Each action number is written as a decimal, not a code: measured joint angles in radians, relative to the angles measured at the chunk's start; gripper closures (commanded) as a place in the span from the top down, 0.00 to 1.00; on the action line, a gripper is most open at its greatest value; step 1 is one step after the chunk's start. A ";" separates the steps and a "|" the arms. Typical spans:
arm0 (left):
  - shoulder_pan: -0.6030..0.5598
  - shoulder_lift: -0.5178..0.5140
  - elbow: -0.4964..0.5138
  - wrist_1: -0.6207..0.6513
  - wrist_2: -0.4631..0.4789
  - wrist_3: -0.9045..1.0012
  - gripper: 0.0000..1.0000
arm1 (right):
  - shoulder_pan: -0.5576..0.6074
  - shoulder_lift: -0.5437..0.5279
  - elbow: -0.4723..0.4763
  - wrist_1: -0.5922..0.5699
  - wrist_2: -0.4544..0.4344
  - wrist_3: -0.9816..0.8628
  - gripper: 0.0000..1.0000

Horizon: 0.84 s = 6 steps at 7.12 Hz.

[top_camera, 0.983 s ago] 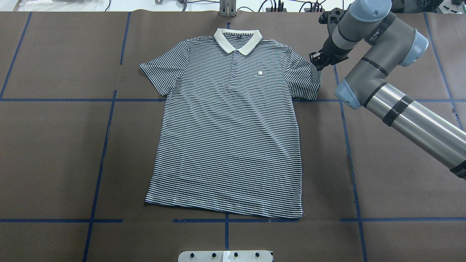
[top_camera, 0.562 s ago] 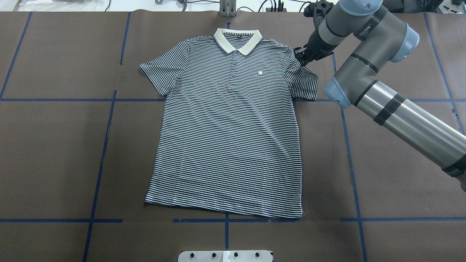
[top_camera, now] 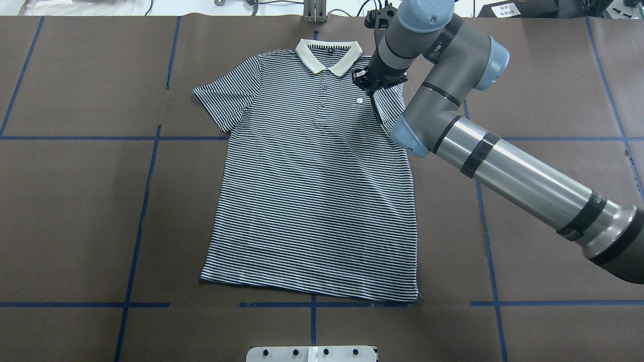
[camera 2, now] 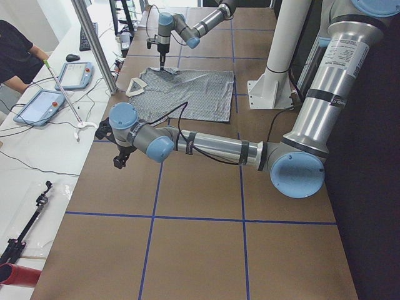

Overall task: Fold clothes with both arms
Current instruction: 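Fold the held sleeve inward toward the collar with the right gripper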

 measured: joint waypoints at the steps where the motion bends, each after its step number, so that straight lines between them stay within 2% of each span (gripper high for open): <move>1: 0.000 0.000 0.000 0.000 0.000 0.000 1.00 | -0.007 0.043 -0.065 0.003 -0.028 0.006 0.00; 4: 0.000 0.000 -0.002 0.000 0.000 -0.001 1.00 | -0.008 0.087 -0.163 0.062 -0.063 0.010 0.00; 5: 0.000 0.000 -0.002 0.000 0.000 -0.002 1.00 | -0.008 0.092 -0.182 0.093 -0.064 0.010 0.99; 6: 0.000 0.000 -0.002 0.000 0.000 -0.002 1.00 | -0.008 0.094 -0.190 0.113 -0.065 0.010 1.00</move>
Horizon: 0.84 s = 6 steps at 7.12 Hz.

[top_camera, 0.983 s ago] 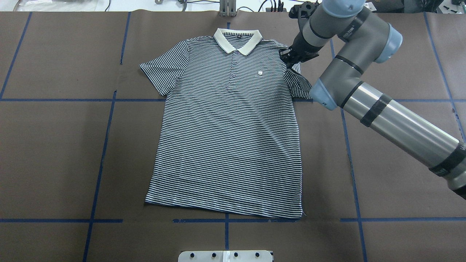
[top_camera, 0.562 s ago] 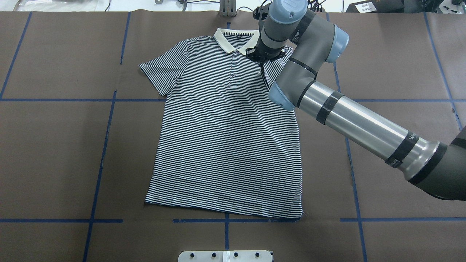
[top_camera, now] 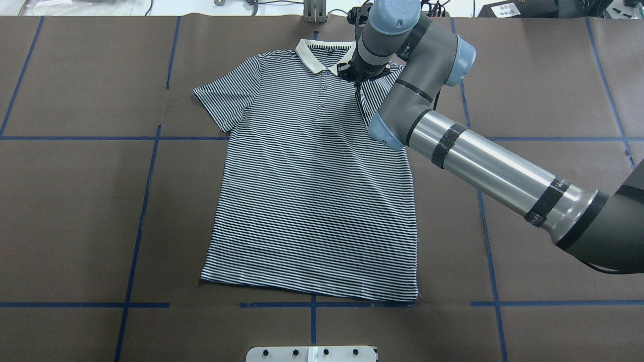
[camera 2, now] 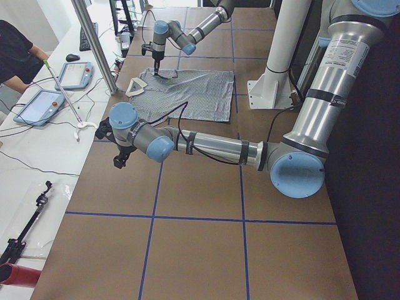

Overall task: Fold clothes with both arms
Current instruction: 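Fold the held sleeve inward toward the collar with the right gripper, then release the sleeve and raise the right gripper while the left arm moves in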

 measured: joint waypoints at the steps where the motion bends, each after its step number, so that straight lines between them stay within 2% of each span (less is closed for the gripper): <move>1: 0.000 0.000 0.000 0.000 0.000 0.000 1.00 | -0.001 0.001 -0.002 0.013 0.000 0.004 1.00; 3: 0.000 0.000 -0.003 -0.002 0.000 -0.005 1.00 | -0.001 0.004 0.012 0.021 0.006 0.058 1.00; 4: 0.008 -0.002 -0.006 -0.017 0.003 -0.037 1.00 | -0.001 0.002 0.046 -0.020 0.021 0.093 1.00; 5: 0.035 -0.008 -0.009 -0.053 0.009 -0.120 1.00 | 0.000 -0.003 0.117 -0.139 0.040 0.110 1.00; 6: 0.088 -0.022 -0.021 -0.095 0.041 -0.264 1.00 | 0.005 -0.014 0.231 -0.336 0.056 0.108 1.00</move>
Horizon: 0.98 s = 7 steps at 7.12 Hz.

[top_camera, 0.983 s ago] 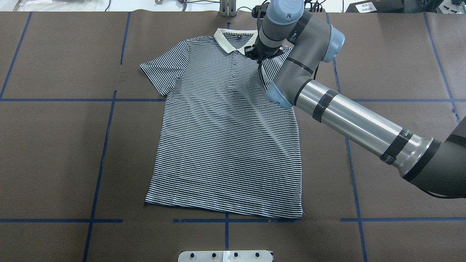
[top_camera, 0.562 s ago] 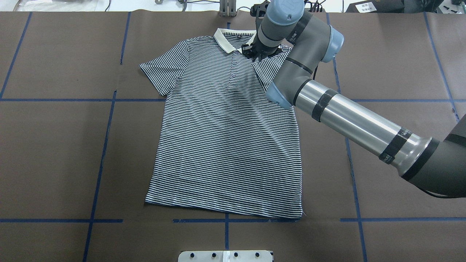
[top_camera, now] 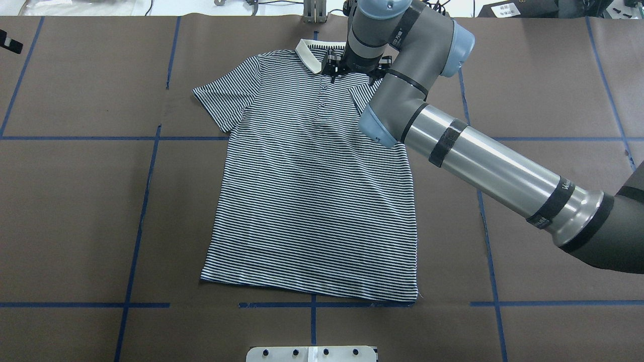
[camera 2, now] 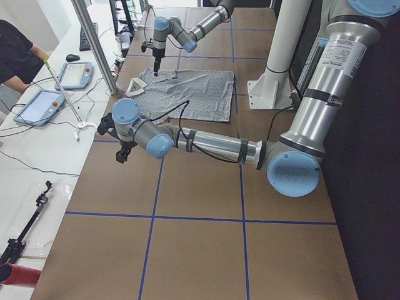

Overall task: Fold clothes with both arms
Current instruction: 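Release the sleeve and raise the right gripper while the left arm moves in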

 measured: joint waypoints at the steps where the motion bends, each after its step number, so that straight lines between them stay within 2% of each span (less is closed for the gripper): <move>1: 0.072 -0.016 -0.031 -0.023 0.076 -0.159 1.00 | 0.016 -0.035 0.122 -0.162 0.025 -0.033 1.00; 2: 0.160 -0.032 -0.066 -0.030 0.178 -0.324 1.00 | 0.045 -0.109 0.250 -0.267 0.059 -0.111 1.00; 4: 0.329 -0.082 -0.083 -0.027 0.377 -0.622 1.00 | 0.131 -0.275 0.436 -0.344 0.161 -0.300 1.00; 5: 0.400 -0.111 -0.066 -0.026 0.458 -0.720 1.00 | 0.155 -0.340 0.501 -0.349 0.191 -0.348 1.00; 7: 0.495 -0.203 0.042 -0.026 0.592 -0.843 1.00 | 0.167 -0.412 0.572 -0.345 0.203 -0.369 1.00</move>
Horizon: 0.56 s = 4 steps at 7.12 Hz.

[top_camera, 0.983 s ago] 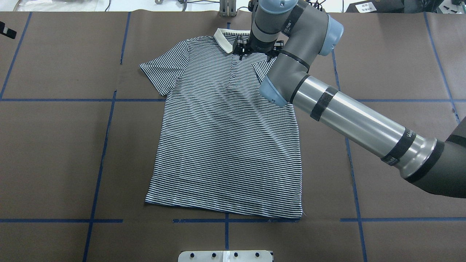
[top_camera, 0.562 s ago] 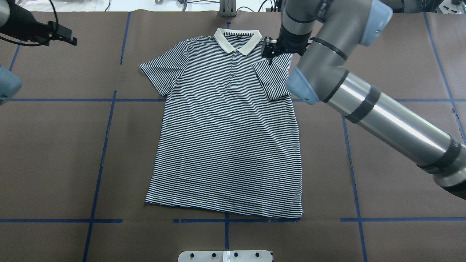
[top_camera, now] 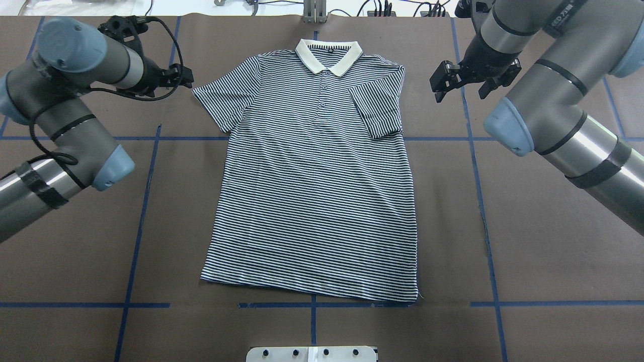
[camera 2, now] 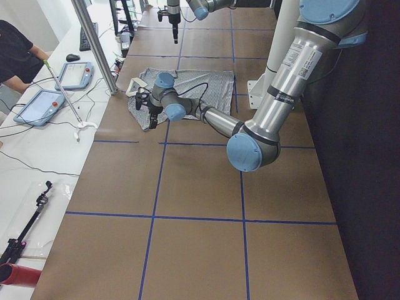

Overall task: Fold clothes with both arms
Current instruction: 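Release the sleeve and raise the right gripper while the left arm moves in, then move the left gripper to the sleeve nearest it and grasp it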

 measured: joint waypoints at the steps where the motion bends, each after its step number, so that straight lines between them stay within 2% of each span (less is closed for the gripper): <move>1: 0.027 -0.037 0.050 0.000 0.043 -0.027 1.00 | 0.001 -0.020 0.022 0.002 0.000 -0.002 1.00; 4: 0.048 -0.129 0.190 -0.007 0.100 -0.063 1.00 | -0.005 -0.031 0.055 -0.002 -0.029 0.001 1.00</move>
